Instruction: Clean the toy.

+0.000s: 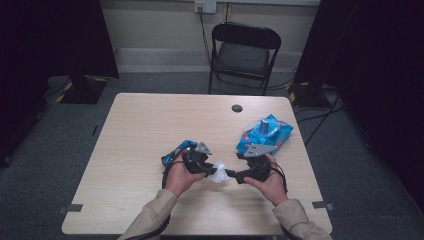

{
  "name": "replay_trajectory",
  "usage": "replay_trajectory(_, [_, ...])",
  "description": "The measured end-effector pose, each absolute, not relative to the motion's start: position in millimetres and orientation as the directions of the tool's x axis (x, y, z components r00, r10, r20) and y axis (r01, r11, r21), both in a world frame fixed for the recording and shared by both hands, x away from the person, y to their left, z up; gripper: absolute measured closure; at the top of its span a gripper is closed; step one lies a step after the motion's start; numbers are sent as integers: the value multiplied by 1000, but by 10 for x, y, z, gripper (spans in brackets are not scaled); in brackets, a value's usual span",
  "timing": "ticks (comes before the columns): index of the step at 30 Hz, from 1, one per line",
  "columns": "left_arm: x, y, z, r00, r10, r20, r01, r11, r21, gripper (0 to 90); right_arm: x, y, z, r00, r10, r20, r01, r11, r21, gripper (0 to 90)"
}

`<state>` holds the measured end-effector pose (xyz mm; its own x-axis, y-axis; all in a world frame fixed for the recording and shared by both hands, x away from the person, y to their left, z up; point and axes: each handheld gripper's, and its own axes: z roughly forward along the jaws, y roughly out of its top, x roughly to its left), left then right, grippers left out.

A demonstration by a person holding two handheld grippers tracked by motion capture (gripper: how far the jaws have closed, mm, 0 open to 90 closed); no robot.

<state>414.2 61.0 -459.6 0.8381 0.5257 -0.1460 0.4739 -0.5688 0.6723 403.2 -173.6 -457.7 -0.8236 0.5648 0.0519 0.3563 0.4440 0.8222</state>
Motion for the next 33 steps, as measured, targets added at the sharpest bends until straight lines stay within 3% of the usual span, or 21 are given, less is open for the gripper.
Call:
replay_trajectory(6, [4162, 497, -4641, 849, 510, -135, 457, -582, 672, 755, 4019, -1841, -4625, -813, 578, 70, 376, 430, 821, 242])
replay_trajectory(12, [4140, 492, -4598, 855, 504, -121, 439, -581, 685, 676, 4002, -1835, -4644, -821, 566, 76, 374, 433, 820, 287])
replay_trajectory(21, [4000, 843, -4525, 837, 536, -108, 451, -565, 691, 492, 3964, -1689, -4677, -854, 516, 66, 347, 470, 812, 442])
replay_trajectory(33, [3734, 1132, -4785, 838, 540, -83, 439, -575, 690, 410, 3960, -1560, -4823, -866, 498, 53, 339, 505, 794, 537])
